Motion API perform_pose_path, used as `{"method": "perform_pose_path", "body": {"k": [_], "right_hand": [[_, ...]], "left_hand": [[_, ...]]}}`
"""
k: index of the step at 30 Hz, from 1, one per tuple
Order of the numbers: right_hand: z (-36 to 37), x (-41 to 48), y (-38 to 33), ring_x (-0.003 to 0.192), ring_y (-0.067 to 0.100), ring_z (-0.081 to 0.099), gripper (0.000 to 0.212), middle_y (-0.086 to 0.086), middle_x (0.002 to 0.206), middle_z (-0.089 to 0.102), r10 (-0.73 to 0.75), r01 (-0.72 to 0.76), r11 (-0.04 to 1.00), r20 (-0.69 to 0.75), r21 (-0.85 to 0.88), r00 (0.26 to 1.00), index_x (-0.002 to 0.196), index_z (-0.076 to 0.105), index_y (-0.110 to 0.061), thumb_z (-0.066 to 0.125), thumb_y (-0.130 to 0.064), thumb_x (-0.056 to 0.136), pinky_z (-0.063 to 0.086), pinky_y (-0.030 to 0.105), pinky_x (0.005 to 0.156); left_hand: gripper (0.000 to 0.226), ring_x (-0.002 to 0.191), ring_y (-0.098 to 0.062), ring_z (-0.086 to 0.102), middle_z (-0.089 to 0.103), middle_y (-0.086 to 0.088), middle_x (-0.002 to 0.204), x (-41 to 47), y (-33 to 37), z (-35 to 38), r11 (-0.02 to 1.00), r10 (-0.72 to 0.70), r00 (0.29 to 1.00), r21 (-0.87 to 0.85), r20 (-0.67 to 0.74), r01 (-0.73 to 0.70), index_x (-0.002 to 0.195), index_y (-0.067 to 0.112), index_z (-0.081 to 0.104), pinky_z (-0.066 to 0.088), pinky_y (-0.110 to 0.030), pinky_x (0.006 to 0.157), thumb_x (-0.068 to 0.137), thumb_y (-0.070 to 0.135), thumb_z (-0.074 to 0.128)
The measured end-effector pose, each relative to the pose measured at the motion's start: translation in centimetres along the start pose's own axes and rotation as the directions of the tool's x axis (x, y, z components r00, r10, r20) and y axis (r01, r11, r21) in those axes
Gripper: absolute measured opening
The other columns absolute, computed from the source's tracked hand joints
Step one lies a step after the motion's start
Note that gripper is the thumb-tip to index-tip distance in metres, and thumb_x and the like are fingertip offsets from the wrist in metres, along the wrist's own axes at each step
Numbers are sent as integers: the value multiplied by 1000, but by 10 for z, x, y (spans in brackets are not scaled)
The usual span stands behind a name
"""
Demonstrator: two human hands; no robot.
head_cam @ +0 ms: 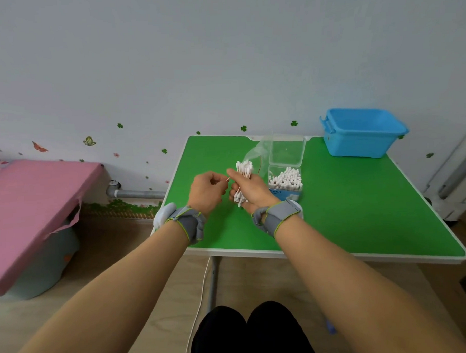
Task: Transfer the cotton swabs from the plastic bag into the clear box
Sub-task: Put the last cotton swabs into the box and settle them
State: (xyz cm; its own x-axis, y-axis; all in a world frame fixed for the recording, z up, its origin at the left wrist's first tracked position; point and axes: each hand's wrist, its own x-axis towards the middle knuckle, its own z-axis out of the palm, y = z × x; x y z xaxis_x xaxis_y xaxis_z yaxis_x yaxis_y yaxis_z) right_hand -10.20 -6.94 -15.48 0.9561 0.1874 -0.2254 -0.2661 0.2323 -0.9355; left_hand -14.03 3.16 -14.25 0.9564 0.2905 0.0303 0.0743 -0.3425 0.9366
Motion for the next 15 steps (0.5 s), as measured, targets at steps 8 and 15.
{"method": "perform_pose_path", "body": {"k": [8, 15], "right_hand": [[1, 0, 3, 43, 11, 45, 26, 2, 53, 46, -63, 59, 994, -35, -94, 997, 68, 53, -12, 62, -21, 91, 39, 22, 43], [8, -3, 6, 39, 12, 44, 19, -1, 46, 48, -63, 79, 979, 89, -188, 994, 69, 57, -14, 64, -17, 87, 36, 22, 42]], "left_hand": [[9, 73, -21, 54, 62, -13, 80, -7, 1, -3, 998, -14, 1000, -68, 23, 15, 88, 5, 65, 44, -28, 59, 87, 6, 57], [21, 79, -19, 54, 62, -8, 90, 1, 18, -6, 968, -5, 996, -251, -87, -17, 93, 9, 63, 42, -26, 58, 87, 0, 44]]}}
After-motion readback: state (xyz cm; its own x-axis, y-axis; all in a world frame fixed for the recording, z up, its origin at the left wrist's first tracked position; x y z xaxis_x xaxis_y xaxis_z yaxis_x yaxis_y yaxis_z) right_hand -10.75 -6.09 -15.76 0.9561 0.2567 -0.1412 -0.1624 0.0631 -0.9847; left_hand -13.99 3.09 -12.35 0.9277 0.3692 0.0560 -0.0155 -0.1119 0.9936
